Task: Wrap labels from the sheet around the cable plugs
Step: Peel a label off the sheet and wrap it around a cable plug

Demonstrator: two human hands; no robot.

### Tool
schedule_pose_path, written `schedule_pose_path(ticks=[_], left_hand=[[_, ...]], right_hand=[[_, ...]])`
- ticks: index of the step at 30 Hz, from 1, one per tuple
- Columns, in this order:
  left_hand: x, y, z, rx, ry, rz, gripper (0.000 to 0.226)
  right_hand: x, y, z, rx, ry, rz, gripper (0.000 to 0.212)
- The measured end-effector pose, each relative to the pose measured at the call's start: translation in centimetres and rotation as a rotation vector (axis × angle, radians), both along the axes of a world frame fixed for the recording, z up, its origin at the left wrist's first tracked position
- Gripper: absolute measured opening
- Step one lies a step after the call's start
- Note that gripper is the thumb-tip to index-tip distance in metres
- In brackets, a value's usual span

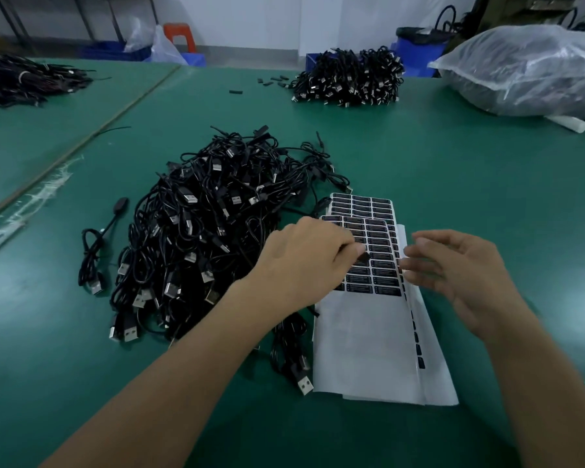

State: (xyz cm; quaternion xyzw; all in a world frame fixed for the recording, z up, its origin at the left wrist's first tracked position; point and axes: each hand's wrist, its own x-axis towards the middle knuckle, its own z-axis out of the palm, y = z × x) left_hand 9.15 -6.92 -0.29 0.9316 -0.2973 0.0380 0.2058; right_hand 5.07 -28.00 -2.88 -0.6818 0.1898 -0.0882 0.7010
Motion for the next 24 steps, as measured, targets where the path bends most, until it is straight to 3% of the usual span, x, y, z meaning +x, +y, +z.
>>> schedule_pose_path(ticks=[4,6,9,12,14,17,20,22,24], left_hand=[[-0.3,-0.1,-1.4,-0.423,0.108,0.026,0.030],[-1.1,-0.5,-2.1,-0.396,0.148,-0.003,0.018],[-1.6,-1.3,-2.6,-0.267,0.186,-0.025,0.016],[-1.1,-1.8,-2.5,-0.289,0.244,-0.035,0.017],[-0.9,-1.9,-2.1,-0.346,0.151,-0.048,0.017],[-0.6,-1.5,-0.4,-0.442,-0.257,-0.023,0.024],[0.0,-0.6,2.1,-0.379,-0.632,0.013,0.029],[0.2,-0.3,2.5,-0.262,-0.664,0.057,0.029],[0.1,-0.3,1.8,-0.012,-0.483,0.082,0.031]], right_hand=[[-0.4,-0.7,0.5,0.107,0.095,0.002,0.011],[-0.6,-0.8,1.0,0.177,0.127,0.008,0.015],[-0.8,-0.8,1.4,0.207,0.161,0.012,0.021],[-0.9,-0.8,1.5,0.214,0.186,0.020,0.024],[-0.8,-0.8,1.4,0.190,0.175,0.001,0.023],[-0.6,-0.4,0.8,-0.015,0.149,0.015,0.013],[-0.7,0.1,0.2,-0.341,0.191,0.103,0.020],[-0.8,0.7,0.1,-0.487,0.229,0.158,0.034],[-0.9,1.5,0.0,-0.618,0.253,0.182,0.051]])
